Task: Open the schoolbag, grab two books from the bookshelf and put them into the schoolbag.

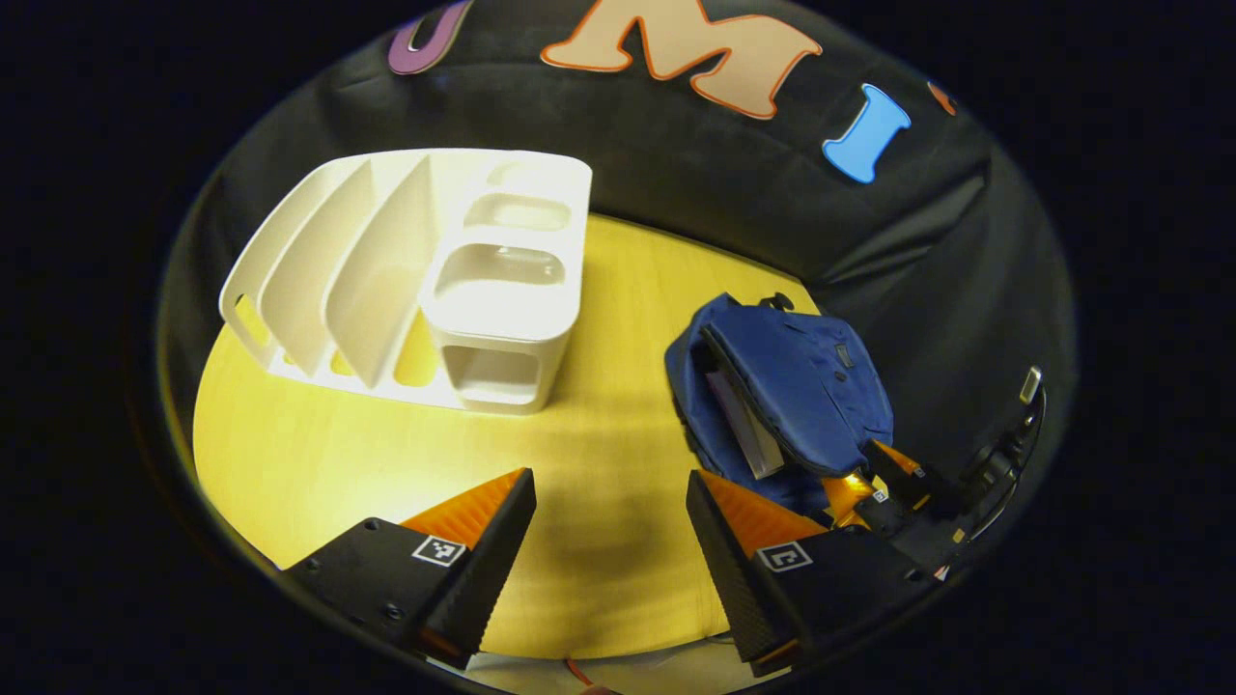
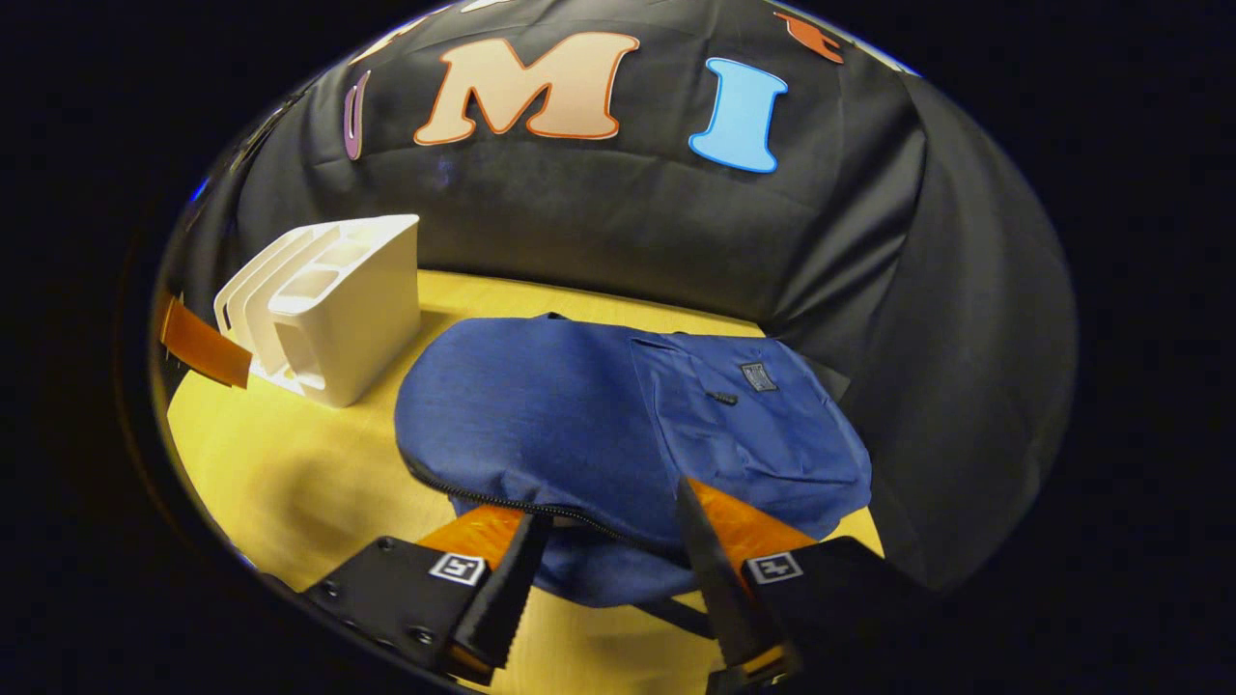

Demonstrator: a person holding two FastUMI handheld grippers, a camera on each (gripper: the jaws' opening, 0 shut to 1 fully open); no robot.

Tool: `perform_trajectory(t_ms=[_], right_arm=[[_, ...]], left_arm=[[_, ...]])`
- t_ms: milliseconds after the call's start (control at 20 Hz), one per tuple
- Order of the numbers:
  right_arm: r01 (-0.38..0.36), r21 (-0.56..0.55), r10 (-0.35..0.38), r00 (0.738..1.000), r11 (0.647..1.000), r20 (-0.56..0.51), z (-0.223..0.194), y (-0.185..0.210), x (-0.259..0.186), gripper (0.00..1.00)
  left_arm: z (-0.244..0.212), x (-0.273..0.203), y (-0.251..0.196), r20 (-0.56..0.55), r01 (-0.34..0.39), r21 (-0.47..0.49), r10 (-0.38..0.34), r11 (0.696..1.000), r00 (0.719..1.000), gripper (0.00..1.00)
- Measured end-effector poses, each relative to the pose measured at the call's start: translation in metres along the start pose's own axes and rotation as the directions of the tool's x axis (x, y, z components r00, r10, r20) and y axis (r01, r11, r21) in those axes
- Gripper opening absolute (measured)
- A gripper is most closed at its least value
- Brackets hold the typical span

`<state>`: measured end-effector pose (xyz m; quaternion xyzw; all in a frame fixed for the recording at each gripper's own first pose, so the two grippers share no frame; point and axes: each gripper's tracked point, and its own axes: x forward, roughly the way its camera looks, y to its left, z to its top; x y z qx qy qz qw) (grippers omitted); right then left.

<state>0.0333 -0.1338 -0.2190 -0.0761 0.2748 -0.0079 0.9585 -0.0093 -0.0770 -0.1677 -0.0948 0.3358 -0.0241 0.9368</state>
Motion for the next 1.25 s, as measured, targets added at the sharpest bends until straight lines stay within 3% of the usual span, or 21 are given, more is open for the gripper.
perform_trajectory(t_ms=[250,450,550,700,800,900,950,1000,1250], right_arm=[[-0.045,0.043,0.044,0.999,0.998,0.029,0.013,0.017,-0.033,0.94],[-0.126,0.097,0.112,0.984,0.987,0.141,0.061,0.045,-0.063,0.98],[-0.136,0.071,0.119,0.971,0.988,0.210,0.093,0.051,-0.073,0.89],[-0.148,0.041,0.126,0.935,0.988,0.331,0.144,0.060,-0.093,0.89],[-0.161,0.043,0.132,0.912,0.986,0.389,0.163,0.066,-0.105,0.93],[-0.168,0.047,0.133,0.898,0.985,0.419,0.169,0.069,-0.115,0.89],[-0.167,0.046,0.132,0.895,0.985,0.426,0.169,0.070,-0.119,0.96],[-0.161,0.045,0.127,0.897,0.986,0.423,0.167,0.069,-0.119,0.89],[-0.140,0.062,0.102,0.904,0.988,0.415,0.158,0.069,-0.126,0.89]], left_arm=[[0.023,-0.034,0.033,0.069,-0.083,0.011,0.082,0.997,0.994,0.93],[0.057,-0.055,0.038,0.189,-0.115,0.035,0.106,0.993,0.976,0.91],[0.072,-0.064,0.040,0.248,-0.146,0.074,0.124,0.986,0.961,0.91],[0.087,-0.079,0.036,0.309,-0.165,0.123,0.120,0.979,0.943,0.91],[0.092,-0.084,0.028,0.336,-0.127,0.113,0.082,0.985,0.938,0.91],[0.094,-0.089,0.026,0.335,-0.093,0.095,0.056,0.991,0.941,0.90],[0.096,-0.090,0.027,0.341,-0.096,0.093,0.059,0.991,0.938,0.91],[0.095,-0.088,0.027,0.345,-0.102,0.093,0.064,0.990,0.936,0.90],[0.089,-0.111,0.049,0.360,-0.137,0.092,0.096,0.986,0.928,0.90]])
